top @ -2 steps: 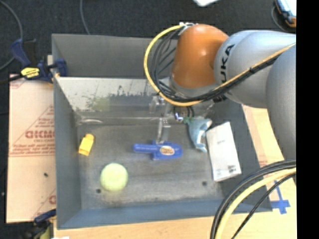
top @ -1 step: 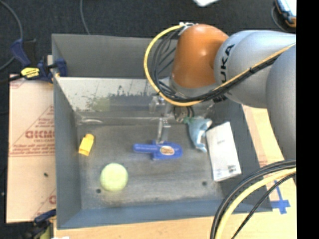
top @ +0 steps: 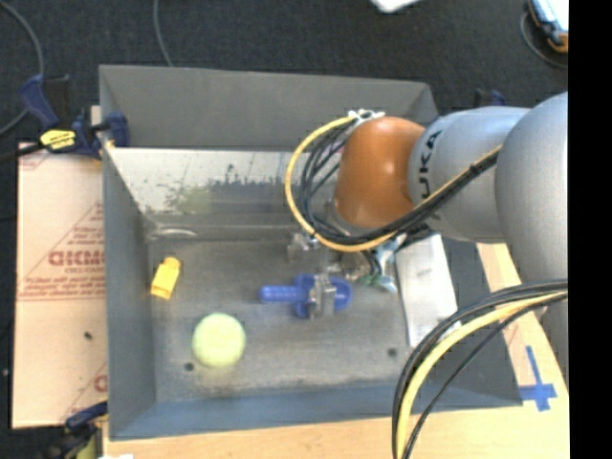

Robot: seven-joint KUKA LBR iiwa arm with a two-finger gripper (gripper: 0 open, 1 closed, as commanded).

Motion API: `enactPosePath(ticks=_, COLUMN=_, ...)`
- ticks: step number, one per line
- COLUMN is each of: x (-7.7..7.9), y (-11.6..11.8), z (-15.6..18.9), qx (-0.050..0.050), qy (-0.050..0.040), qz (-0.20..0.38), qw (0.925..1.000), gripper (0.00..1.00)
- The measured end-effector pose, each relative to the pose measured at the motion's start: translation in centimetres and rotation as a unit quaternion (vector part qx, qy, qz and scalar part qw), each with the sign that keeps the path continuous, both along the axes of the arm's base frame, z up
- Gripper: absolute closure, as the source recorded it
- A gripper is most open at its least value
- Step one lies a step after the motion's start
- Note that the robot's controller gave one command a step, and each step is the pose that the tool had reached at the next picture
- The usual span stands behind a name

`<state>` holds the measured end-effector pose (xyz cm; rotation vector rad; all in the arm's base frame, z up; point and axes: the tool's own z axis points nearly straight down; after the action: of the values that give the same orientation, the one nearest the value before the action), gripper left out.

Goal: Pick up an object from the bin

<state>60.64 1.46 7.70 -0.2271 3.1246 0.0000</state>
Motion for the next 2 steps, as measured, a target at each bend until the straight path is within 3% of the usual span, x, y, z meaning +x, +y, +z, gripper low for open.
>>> enactPosePath(ticks=1, x=-5.59, y=-0.98, z=3.69, qx=0.002, qy=0.0011, qz=-0.190, qw=0.9817, gripper=1.00)
enactPosePath(ticks=2, x=-5.59, y=-0.98, z=3.69, qx=0.002, qy=0.0011, qz=-0.190, qw=0.9818, gripper=0.00)
